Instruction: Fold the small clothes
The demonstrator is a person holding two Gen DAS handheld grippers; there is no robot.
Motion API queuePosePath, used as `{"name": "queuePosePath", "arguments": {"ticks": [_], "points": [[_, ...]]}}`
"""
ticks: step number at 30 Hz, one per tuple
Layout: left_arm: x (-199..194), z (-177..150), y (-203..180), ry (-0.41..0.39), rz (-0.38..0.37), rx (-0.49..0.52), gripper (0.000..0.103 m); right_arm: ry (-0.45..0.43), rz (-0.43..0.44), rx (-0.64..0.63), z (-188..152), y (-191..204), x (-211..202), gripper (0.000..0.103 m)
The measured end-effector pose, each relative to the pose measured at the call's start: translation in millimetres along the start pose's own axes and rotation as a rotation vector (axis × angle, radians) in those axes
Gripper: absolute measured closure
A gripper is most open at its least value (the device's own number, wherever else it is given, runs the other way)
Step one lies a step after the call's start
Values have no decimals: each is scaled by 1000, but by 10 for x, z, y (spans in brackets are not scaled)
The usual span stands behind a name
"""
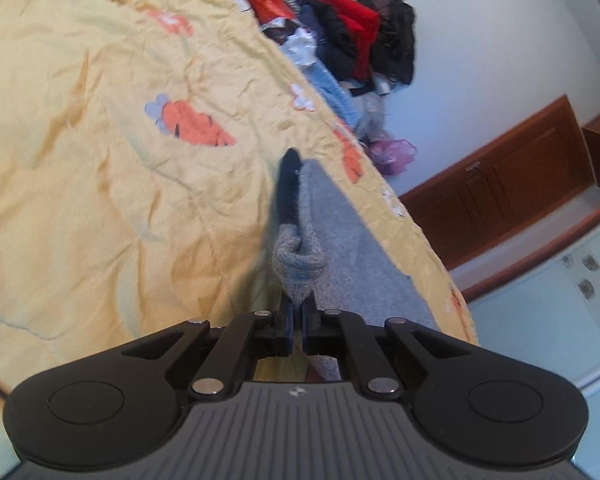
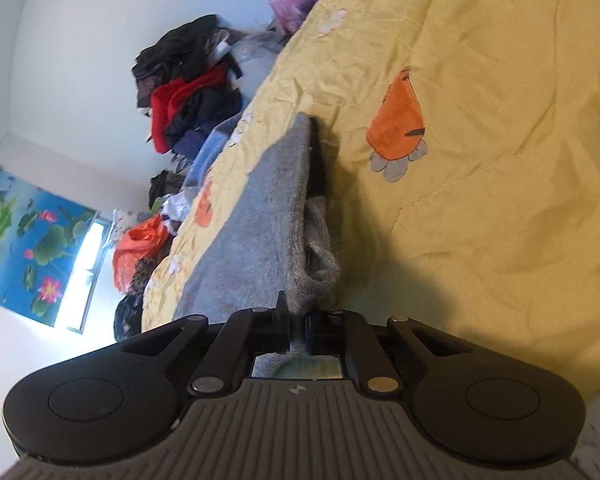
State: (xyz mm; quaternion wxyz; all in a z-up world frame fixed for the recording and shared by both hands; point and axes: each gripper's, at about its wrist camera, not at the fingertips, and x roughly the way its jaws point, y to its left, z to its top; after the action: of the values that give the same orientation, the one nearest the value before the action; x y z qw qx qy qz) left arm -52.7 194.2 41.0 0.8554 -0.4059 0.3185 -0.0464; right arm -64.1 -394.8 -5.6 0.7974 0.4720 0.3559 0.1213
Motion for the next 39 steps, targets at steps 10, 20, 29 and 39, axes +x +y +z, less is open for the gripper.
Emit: {"name": "queuePosePath", "arguments": {"ticks": [10, 20, 29, 39], "points": [[-259, -157, 406, 175, 114, 125, 99, 203, -101, -20, -356, -207, -287, 72], [-172, 717, -190, -105, 167, 396, 53, -3, -119, -243, 877, 156, -154, 36], [1718, 842, -811, 95, 226, 543, 53, 104, -201, -357, 1354, 339, 1179, 36], [2189, 671, -918, 137, 323, 684, 88, 202, -149, -474, 1216, 470, 1375, 86]]}}
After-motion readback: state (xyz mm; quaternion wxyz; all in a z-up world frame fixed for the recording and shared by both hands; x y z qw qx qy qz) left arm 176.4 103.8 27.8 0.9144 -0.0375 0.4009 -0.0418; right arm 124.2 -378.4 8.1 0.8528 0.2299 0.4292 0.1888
